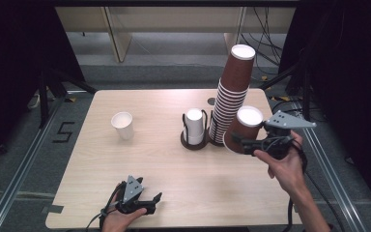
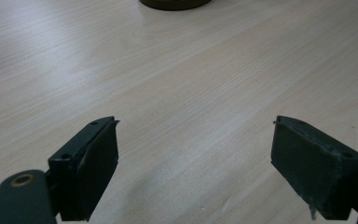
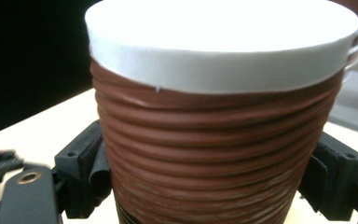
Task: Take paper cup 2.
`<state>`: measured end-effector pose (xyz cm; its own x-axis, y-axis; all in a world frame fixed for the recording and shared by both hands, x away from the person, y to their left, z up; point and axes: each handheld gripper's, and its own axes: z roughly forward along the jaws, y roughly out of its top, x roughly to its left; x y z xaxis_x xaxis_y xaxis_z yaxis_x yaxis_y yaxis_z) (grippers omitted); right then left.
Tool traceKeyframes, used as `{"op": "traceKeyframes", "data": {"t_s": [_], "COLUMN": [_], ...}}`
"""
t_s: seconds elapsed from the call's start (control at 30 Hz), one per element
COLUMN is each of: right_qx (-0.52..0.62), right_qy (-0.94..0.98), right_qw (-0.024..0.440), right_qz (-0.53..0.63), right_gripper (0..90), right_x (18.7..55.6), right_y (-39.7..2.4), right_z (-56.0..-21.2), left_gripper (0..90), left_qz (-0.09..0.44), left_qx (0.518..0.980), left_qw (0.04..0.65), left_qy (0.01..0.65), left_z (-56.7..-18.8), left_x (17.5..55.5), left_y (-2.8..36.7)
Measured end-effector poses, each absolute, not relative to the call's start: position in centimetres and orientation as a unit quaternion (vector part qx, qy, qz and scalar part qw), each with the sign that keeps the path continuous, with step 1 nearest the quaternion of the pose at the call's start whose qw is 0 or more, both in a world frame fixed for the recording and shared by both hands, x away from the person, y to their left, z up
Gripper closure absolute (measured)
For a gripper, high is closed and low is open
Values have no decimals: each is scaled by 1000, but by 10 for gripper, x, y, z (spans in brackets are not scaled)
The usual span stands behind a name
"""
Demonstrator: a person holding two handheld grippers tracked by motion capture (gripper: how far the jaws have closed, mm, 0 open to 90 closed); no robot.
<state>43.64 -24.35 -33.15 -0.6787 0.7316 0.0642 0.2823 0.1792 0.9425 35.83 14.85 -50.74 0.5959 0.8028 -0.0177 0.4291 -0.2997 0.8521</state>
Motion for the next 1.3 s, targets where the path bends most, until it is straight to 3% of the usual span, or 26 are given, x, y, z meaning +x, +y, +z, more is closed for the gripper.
{"op": "traceKeyframes", "data": {"t_s": [0.4, 1.3], "right_qx": [316, 283], "right_qy": [754, 784], "right_qw": [162, 92], "right_qz": [552, 545], "right_gripper": [166, 165], "right_x": [438, 431], "right_y": [-216, -176], "right_z": [-375, -425], "left_gripper": [146, 146], "left_qz": [215, 224], "left_qx": [779, 778], "left_qw": [440, 448], "left_qy": [392, 379], "left_z": [-508, -504], "left_x": [359, 358], "left_y": [149, 148]}}
